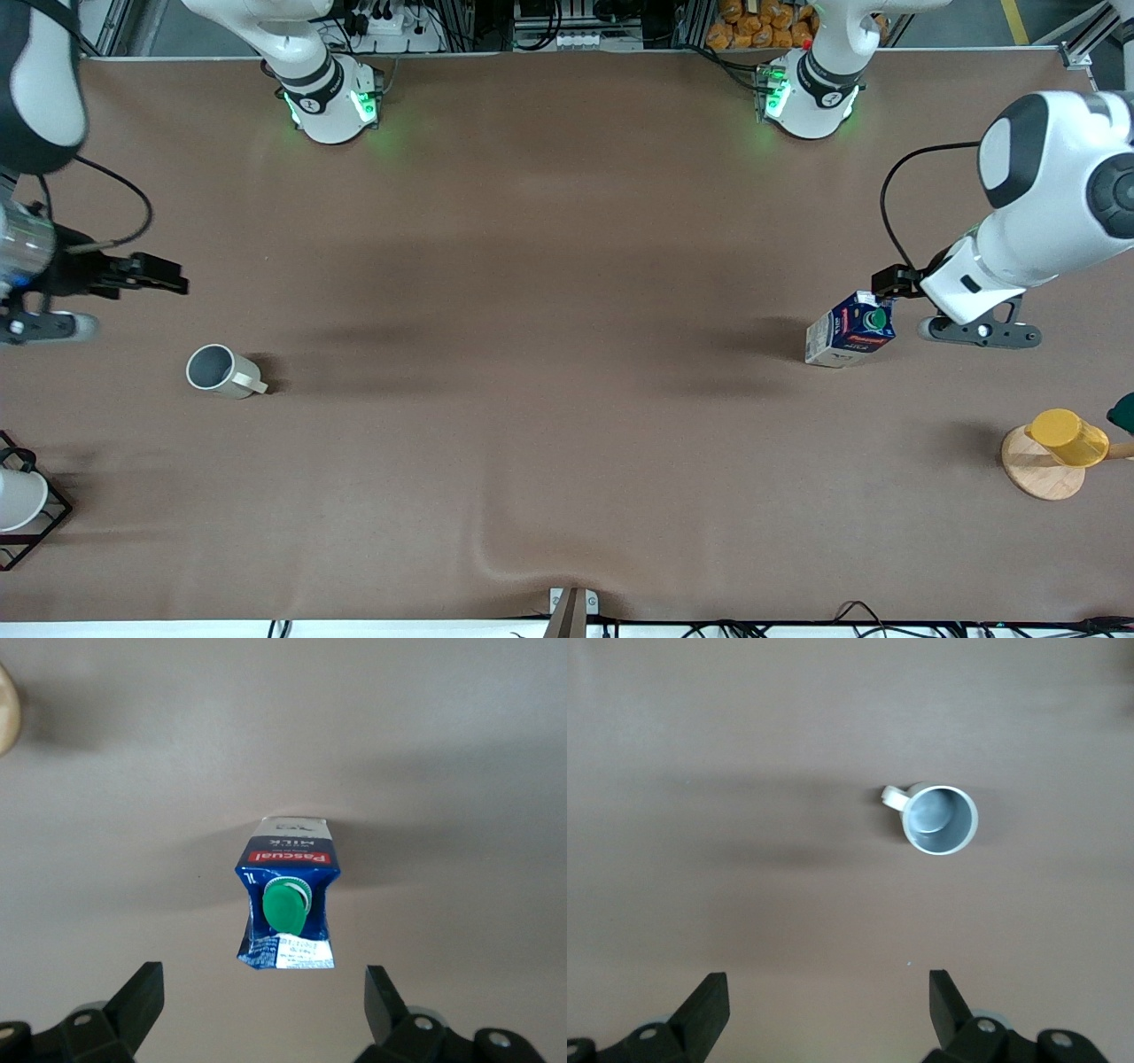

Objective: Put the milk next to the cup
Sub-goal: 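Reach the left gripper to the milk carton while the right gripper reaches the mug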

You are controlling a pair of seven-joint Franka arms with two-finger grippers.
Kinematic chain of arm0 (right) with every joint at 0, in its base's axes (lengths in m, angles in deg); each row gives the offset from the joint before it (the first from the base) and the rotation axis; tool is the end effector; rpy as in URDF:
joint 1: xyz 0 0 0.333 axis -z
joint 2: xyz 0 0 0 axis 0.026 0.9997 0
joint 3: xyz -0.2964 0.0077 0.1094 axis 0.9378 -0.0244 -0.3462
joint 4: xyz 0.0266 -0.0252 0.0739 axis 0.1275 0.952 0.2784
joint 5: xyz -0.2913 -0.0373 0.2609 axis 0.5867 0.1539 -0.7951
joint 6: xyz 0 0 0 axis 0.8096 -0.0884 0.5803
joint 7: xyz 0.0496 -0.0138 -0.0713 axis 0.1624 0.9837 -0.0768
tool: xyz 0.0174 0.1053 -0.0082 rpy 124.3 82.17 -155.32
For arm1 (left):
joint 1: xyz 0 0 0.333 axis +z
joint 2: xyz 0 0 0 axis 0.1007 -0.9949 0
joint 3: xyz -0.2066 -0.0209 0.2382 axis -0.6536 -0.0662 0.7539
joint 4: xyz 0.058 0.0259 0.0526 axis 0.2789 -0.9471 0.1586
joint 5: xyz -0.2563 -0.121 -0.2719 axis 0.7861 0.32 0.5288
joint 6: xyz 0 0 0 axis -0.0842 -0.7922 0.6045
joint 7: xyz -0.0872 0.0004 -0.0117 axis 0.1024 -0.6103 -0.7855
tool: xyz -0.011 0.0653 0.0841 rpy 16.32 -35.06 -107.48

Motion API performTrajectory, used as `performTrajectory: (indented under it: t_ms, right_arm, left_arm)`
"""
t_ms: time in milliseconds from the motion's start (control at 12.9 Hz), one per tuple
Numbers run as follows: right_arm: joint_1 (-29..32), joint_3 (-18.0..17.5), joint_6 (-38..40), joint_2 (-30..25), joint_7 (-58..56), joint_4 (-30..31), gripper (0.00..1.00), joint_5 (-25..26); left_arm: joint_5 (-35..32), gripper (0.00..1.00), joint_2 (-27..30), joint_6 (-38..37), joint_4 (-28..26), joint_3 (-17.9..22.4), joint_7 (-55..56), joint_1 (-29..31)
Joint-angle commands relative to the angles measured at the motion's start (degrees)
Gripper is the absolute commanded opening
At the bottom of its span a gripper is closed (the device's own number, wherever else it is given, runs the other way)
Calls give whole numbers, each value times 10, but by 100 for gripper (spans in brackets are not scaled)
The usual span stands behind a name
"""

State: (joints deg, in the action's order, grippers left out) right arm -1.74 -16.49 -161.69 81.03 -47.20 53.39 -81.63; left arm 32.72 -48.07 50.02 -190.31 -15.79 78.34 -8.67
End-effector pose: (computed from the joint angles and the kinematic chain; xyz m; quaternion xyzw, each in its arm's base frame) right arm 0.6036 -0.0010 0.5250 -0.9955 -0.0387 0.0846 0.0205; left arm 0.5753 -0.0442 0.4311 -0.9958 0.0663 0.0619 0.0151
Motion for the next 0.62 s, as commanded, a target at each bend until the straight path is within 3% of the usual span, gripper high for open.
performTrajectory:
  t_ms: [0, 542]
  right_arm:
    - [-41, 3, 3, 37, 4, -31, 100, 5]
    - [-127, 2, -59, 93, 4, -33, 100, -6]
  left_arm:
    - [-1, 100, -15, 22, -18, -2, -10, 5]
    - [5, 100, -59, 57, -20, -2, -10, 4]
